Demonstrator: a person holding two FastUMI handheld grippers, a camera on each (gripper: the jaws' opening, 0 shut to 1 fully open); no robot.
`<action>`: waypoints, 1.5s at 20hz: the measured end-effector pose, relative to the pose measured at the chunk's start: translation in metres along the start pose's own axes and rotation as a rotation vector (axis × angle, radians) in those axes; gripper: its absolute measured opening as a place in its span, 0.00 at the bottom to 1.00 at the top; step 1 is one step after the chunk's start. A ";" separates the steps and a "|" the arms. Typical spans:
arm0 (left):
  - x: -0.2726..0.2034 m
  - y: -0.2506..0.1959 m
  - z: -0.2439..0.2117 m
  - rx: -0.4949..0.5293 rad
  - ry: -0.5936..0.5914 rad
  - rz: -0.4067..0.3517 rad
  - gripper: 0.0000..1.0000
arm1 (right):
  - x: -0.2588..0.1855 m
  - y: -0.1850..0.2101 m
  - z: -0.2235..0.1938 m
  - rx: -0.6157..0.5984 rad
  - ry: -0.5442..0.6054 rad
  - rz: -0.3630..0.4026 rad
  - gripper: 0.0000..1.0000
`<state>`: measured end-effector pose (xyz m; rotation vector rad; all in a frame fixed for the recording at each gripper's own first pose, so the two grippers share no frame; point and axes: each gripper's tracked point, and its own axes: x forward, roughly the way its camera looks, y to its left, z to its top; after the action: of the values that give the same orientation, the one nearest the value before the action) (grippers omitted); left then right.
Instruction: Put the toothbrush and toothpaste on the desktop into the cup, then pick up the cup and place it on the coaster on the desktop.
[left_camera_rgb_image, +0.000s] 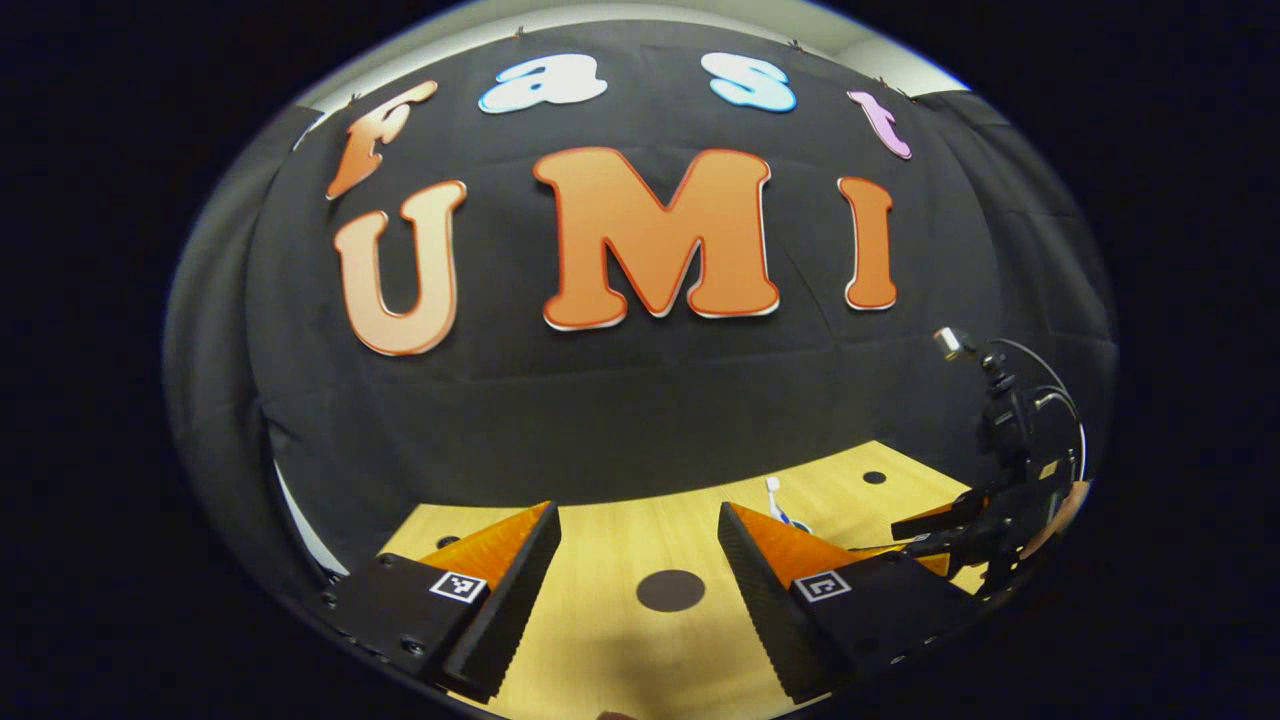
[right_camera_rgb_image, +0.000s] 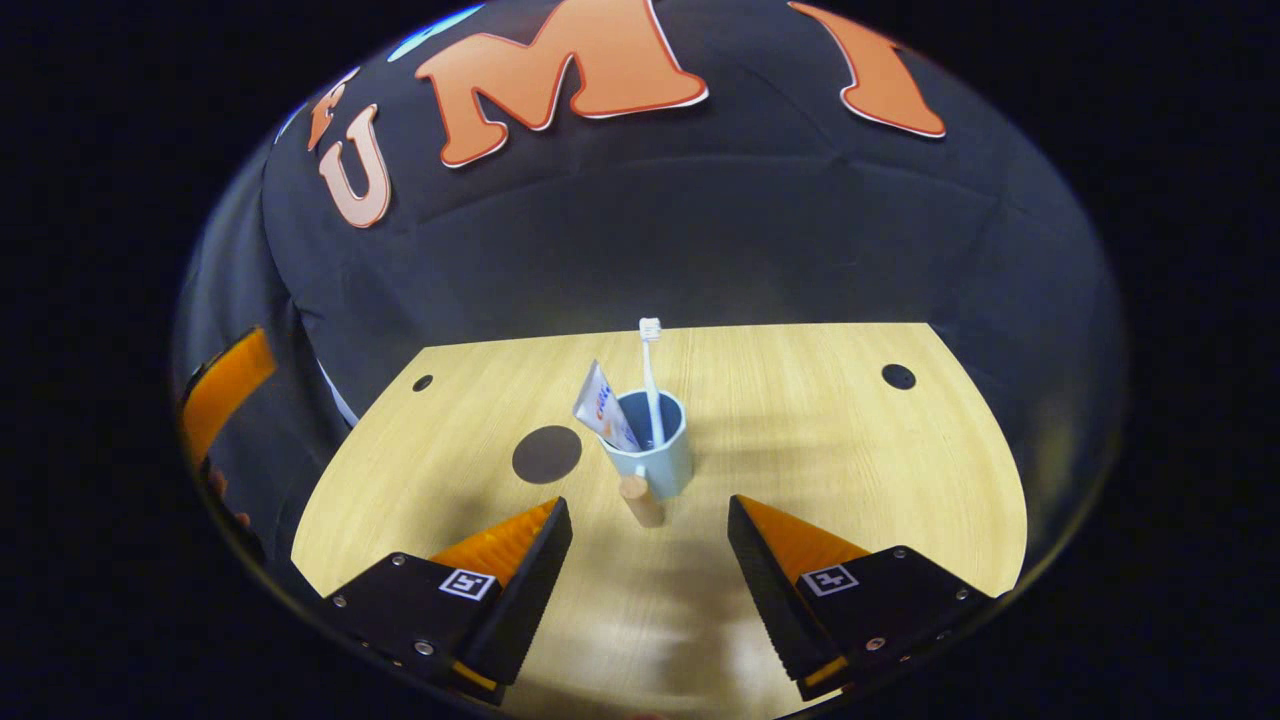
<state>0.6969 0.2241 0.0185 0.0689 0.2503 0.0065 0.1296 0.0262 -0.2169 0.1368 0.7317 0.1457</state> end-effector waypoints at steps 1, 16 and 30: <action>-0.008 0.009 0.008 0.000 -0.029 0.019 0.95 | 0.009 0.005 0.001 -0.004 0.011 0.000 0.95; -0.033 0.079 0.003 -0.003 -0.057 0.126 0.96 | 0.111 -0.005 -0.035 0.033 0.369 -0.157 0.81; -0.021 0.088 -0.010 -0.008 -0.012 0.152 0.96 | 0.126 0.000 -0.049 0.053 0.487 -0.217 0.23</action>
<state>0.6740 0.3125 0.0204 0.0796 0.2323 0.1579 0.1896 0.0524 -0.3357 0.0710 1.2308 -0.0519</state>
